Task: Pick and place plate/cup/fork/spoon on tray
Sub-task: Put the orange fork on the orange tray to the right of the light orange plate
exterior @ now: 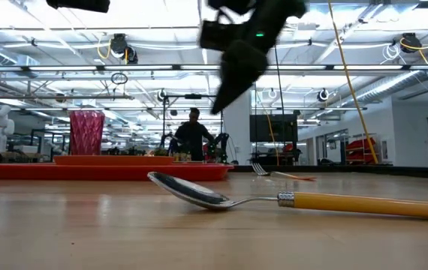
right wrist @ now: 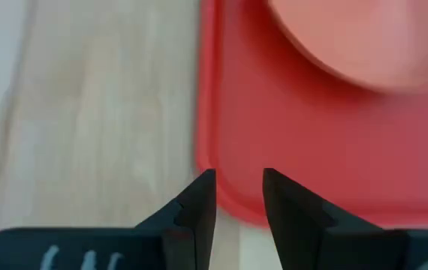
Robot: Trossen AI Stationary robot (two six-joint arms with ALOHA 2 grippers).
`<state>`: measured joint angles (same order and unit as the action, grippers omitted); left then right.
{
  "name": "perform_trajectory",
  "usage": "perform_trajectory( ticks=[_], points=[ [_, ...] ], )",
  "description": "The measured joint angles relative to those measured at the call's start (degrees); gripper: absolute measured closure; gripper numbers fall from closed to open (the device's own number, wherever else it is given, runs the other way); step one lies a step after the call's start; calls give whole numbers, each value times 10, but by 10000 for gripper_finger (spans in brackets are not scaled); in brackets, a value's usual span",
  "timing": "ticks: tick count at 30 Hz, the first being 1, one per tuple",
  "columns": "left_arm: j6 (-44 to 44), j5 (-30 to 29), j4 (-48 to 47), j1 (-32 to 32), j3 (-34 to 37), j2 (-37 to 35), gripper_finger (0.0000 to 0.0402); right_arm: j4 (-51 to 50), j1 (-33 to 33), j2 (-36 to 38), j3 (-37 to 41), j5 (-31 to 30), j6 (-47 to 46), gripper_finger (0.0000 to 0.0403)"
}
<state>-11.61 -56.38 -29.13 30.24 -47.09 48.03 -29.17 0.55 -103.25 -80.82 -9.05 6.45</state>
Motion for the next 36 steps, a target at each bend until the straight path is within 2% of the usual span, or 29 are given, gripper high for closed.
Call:
perform_trajectory(
  ticks=[7, 10, 14, 18, 24, 27, 36],
  points=[
    [10, 10, 42, 0, 0, 3, 245, 137, 36, 159, 225, -203, -127, 298],
    [11, 13, 57, 0, 0, 10, 245, 190, 30, 206, 305, -254, -213, 297],
    [15, 14, 68, -4, 0, 25, 245, 234, -5, 239, 369, -245, -282, 285],
    [15, 15, 72, -21, 0, 42, 245, 253, -59, 239, 391, -180, -312, 254],
    [15, 46, 74, -55, 0, 69, 245, 304, -119, 193, 394, -143, -289, 189],
    [20, 75, 74, -71, 0, 81, 245, 325, -137, 160, 394, -132, -322, 169],
    [36, 127, 74, -105, 0, 104, 245, 353, -152, 101, 394, -136, -317, 161]
  ],
)
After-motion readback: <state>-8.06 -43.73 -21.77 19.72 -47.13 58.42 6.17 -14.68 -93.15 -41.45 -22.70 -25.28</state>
